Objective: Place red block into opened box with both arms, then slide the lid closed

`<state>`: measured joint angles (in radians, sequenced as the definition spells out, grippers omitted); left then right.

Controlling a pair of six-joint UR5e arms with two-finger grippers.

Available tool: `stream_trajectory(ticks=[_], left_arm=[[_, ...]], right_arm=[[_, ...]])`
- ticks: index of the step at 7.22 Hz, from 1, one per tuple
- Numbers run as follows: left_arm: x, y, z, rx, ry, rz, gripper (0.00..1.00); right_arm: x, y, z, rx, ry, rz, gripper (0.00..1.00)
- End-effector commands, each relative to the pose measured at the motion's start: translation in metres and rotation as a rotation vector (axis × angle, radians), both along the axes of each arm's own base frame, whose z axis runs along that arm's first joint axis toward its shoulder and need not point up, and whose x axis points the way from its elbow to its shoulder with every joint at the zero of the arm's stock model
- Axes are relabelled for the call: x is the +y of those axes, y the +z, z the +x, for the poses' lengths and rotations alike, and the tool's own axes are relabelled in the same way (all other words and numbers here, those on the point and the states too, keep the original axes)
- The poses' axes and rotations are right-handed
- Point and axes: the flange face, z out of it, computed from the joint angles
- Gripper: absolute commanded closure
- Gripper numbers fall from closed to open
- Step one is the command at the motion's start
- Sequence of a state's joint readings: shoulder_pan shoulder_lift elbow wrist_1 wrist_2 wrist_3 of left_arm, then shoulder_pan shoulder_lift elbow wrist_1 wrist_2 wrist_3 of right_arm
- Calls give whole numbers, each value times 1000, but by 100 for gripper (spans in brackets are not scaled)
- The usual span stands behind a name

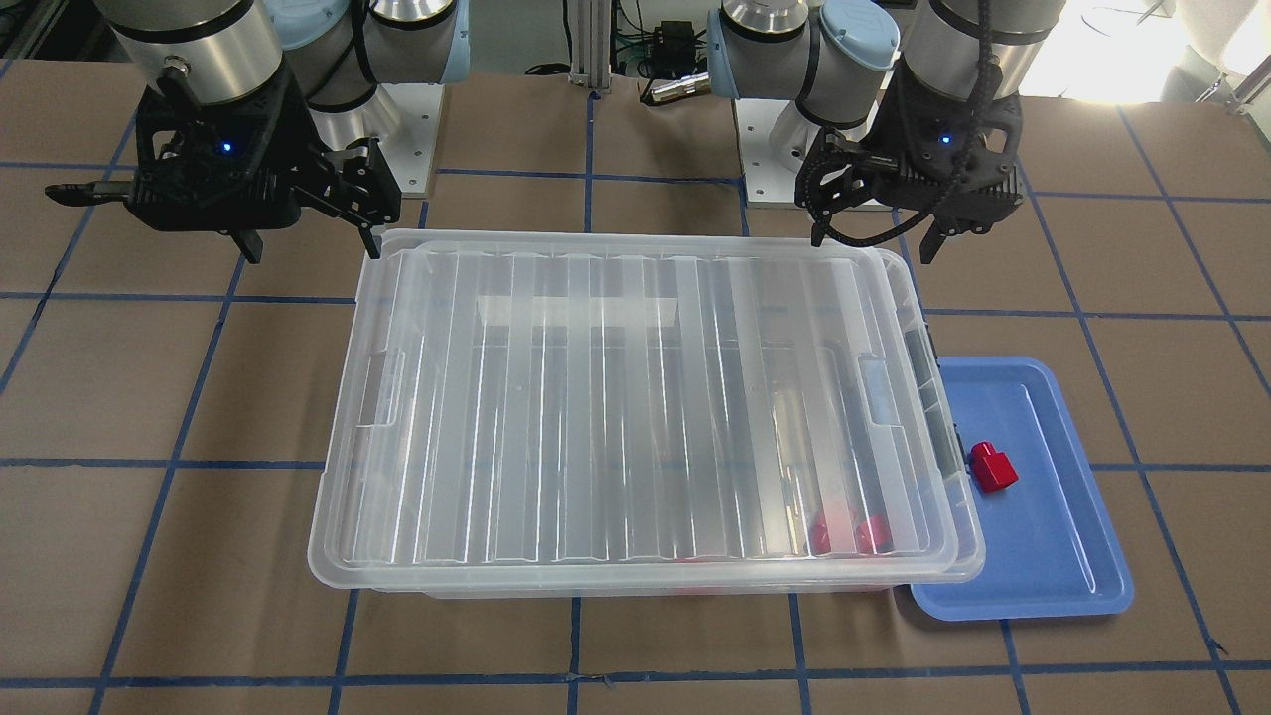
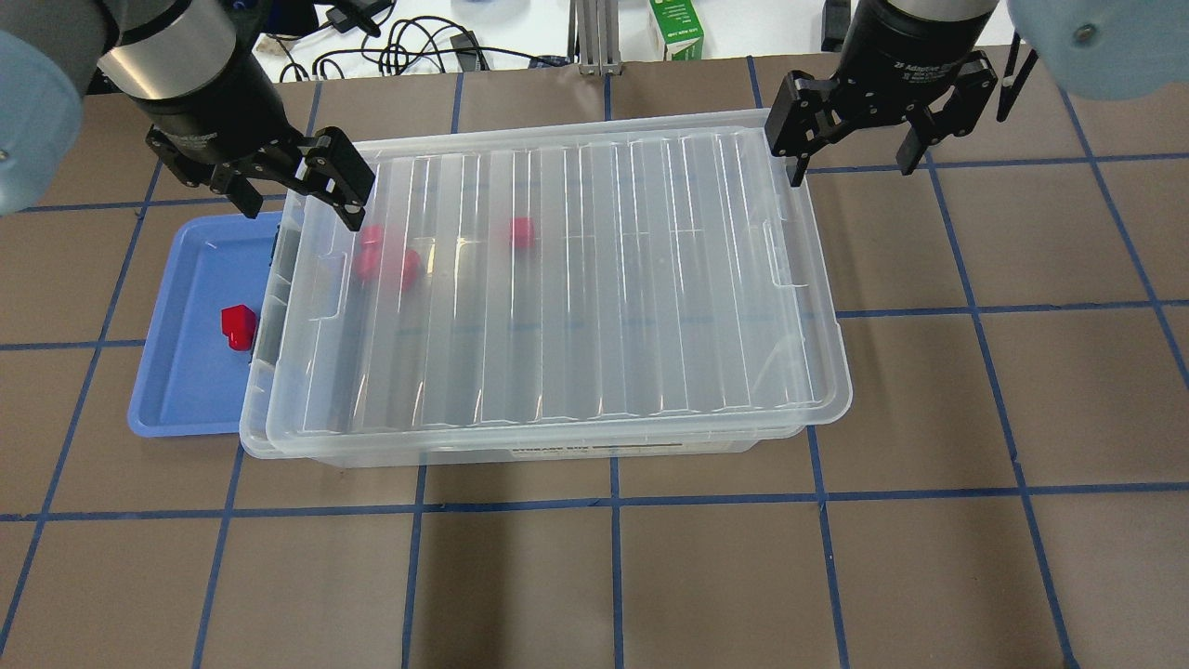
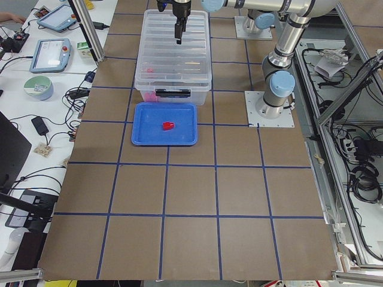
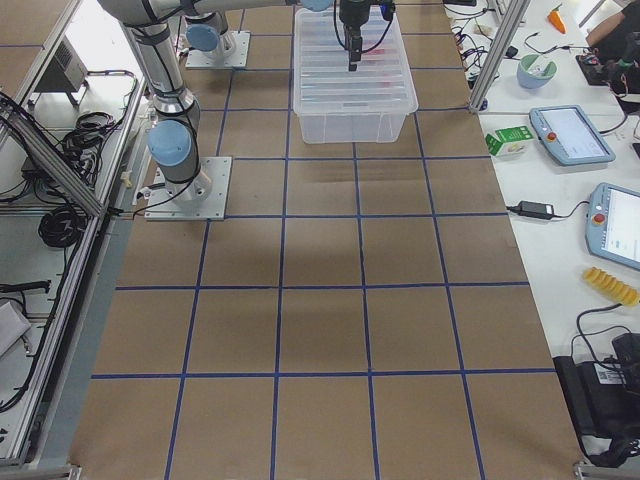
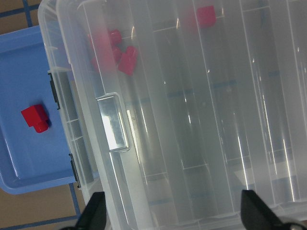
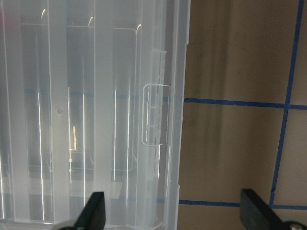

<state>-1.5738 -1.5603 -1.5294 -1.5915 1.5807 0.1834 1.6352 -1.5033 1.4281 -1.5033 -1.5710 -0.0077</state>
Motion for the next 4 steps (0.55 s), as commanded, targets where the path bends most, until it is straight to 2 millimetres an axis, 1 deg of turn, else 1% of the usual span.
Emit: stream_trajectory(ticks=[1, 4], left_arm=[[0, 0, 0, -1, -1, -1, 0], [2, 2, 0, 1, -1, -5, 0]], right_arm=[[0, 0, -1, 0, 0, 0, 0], [-6, -2, -11, 3, -12, 0, 0]])
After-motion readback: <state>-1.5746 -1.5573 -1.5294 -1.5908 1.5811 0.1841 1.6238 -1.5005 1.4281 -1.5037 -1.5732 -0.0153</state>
